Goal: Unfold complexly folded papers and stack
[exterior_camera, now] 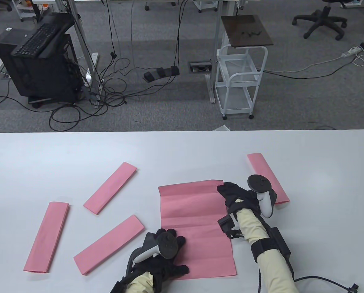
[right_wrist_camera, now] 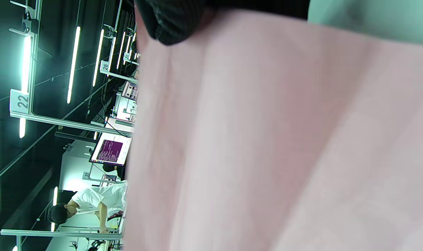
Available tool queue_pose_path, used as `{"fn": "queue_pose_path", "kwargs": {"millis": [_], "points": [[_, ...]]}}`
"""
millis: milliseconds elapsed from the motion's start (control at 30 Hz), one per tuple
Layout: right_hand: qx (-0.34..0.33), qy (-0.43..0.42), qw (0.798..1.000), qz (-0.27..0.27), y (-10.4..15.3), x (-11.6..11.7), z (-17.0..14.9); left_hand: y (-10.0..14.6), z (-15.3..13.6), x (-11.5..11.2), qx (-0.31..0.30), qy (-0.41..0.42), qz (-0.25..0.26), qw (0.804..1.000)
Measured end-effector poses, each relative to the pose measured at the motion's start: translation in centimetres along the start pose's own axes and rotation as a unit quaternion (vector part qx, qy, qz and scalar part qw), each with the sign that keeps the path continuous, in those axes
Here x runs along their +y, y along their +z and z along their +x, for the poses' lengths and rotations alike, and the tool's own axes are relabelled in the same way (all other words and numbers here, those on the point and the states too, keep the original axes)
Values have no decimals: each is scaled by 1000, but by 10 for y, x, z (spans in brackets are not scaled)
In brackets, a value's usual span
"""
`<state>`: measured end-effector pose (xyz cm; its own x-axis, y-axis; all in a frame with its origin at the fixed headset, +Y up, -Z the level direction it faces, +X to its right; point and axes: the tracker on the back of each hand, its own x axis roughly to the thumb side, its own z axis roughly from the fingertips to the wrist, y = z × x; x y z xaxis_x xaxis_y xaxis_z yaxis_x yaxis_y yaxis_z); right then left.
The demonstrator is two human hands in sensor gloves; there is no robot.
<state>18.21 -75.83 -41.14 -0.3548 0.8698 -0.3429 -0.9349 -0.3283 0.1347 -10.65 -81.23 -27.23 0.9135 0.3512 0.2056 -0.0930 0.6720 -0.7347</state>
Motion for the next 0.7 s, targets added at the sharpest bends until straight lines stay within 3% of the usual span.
{"fn": "queue_pose_path", "kwargs": {"millis": [100,200,233,267,300,367,500,600,700], "points": [[-58,50,997,10,14,0,6,0,0,0,3,0,-3,1000],[-141,210,965,73,41,17,5,1,0,0,3,1,-4,1000],[-161,313,926,139,59,33,-3,1,0,0,3,1,-4,1000],[-162,370,896,184,70,44,-10,1,0,0,3,1,-5,1000],[-161,437,852,237,84,59,-21,1,0,0,3,1,-6,1000],[-157,484,815,277,99,80,-36,1,0,0,4,1,-6,1000],[-120,478,814,306,100,101,-53,1,0,0,8,0,-7,1000],[-109,489,811,302,99,90,-58,1,0,0,13,-1,-6,1000],[-82,500,809,298,101,64,-67,1,0,0,14,1,-8,1000]]}}
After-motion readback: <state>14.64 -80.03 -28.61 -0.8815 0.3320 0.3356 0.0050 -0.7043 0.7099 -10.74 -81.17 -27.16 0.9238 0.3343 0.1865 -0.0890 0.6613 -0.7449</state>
